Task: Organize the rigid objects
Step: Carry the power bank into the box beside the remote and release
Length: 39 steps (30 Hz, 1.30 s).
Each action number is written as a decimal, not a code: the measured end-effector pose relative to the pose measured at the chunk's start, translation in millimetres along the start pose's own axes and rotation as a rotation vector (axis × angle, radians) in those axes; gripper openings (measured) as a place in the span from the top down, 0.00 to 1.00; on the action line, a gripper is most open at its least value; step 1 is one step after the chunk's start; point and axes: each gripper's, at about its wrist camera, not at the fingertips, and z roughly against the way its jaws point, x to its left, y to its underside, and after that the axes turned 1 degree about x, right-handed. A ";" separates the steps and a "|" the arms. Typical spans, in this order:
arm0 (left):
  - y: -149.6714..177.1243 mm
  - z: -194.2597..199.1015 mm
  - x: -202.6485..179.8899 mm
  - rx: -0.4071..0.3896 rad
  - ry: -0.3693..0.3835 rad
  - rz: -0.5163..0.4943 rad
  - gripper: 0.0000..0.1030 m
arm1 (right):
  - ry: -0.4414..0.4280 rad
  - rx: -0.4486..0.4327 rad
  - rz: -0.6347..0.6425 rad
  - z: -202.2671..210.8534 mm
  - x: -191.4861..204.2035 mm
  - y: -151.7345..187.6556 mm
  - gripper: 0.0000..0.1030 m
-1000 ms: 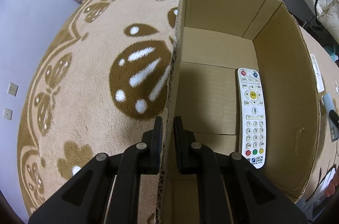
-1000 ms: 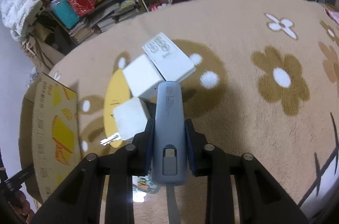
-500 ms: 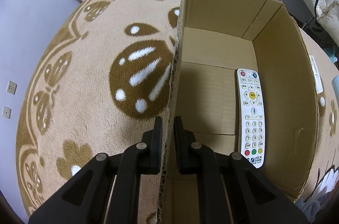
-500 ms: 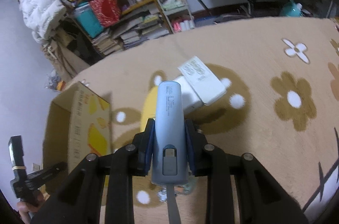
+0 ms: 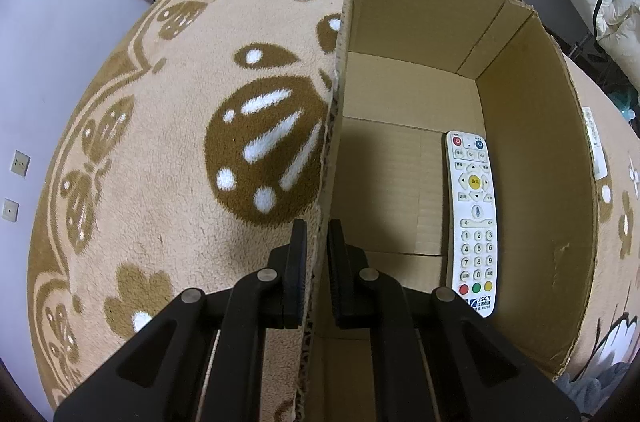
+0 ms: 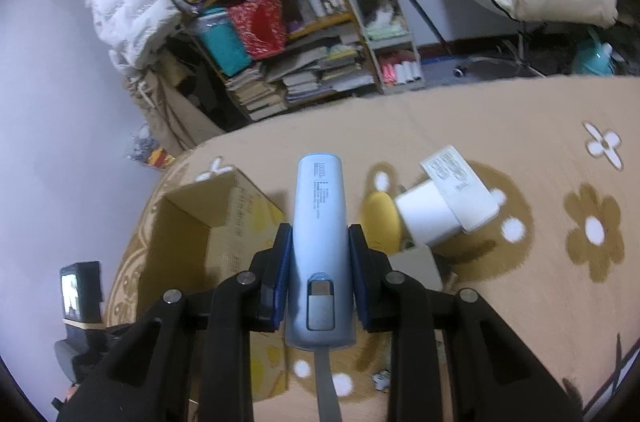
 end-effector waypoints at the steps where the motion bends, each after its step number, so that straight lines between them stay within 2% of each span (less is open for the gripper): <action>1: 0.1 0.3 0.8 0.000 0.004 0.005 0.92 | -0.011 -0.003 0.003 1.1 4.1 -1.8 0.71; 9: 1.5 2.4 -1.4 -0.012 -0.009 -0.014 0.92 | -0.076 0.000 0.062 -10.5 43.6 -12.4 0.71; 15: 1.4 3.8 -2.7 -0.012 -0.004 -0.013 0.92 | -0.114 0.039 0.120 -31.7 76.9 -9.0 0.72; 21: 0.9 4.2 -3.2 -0.009 0.001 -0.014 0.92 | -0.113 0.106 0.147 -59.8 90.1 4.5 0.72; 27: 0.3 3.9 -0.7 -0.009 0.008 -0.010 0.91 | -0.081 0.160 0.281 -86.9 106.6 21.4 0.72; 34: -0.2 1.8 4.4 -0.007 0.028 0.003 0.90 | -0.063 0.225 0.297 -113.7 111.9 27.7 0.71; 39: 0.5 1.3 5.3 -0.008 0.024 0.000 0.90 | -0.040 0.209 0.369 -117.1 123.2 35.7 0.71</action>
